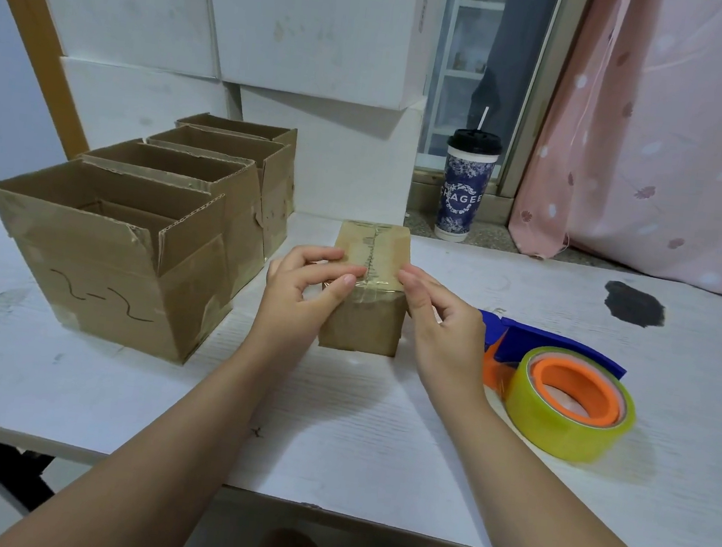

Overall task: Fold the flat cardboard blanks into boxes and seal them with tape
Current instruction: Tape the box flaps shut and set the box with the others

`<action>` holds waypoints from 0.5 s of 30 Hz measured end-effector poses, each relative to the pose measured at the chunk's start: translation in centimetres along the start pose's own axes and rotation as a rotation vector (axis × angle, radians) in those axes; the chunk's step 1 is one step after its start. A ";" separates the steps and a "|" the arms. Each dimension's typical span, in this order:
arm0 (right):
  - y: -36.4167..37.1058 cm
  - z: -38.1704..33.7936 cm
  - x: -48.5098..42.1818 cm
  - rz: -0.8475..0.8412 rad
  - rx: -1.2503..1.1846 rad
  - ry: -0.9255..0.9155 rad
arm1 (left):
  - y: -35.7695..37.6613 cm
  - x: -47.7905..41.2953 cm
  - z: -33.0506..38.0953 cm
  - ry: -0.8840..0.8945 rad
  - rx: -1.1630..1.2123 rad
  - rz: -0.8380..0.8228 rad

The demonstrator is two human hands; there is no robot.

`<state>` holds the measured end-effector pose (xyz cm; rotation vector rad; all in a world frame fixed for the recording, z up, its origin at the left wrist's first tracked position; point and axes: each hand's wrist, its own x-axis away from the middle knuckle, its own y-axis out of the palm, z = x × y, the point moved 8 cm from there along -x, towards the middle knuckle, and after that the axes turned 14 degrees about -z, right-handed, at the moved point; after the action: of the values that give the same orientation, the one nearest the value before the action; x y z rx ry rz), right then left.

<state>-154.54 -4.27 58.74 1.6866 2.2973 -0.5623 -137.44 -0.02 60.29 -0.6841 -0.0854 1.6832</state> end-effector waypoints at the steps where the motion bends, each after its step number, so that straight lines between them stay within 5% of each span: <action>1: 0.0 0.0 0.0 0.006 0.007 0.001 | 0.0 0.0 0.0 0.007 -0.015 -0.003; 15: 0.3 -0.5 0.1 -0.018 0.119 -0.071 | 0.2 0.7 1.4 0.107 -0.330 0.105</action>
<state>-154.23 -3.88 59.10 1.6704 2.2718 -0.7638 -138.35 1.07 61.11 -1.0398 -0.2588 1.7473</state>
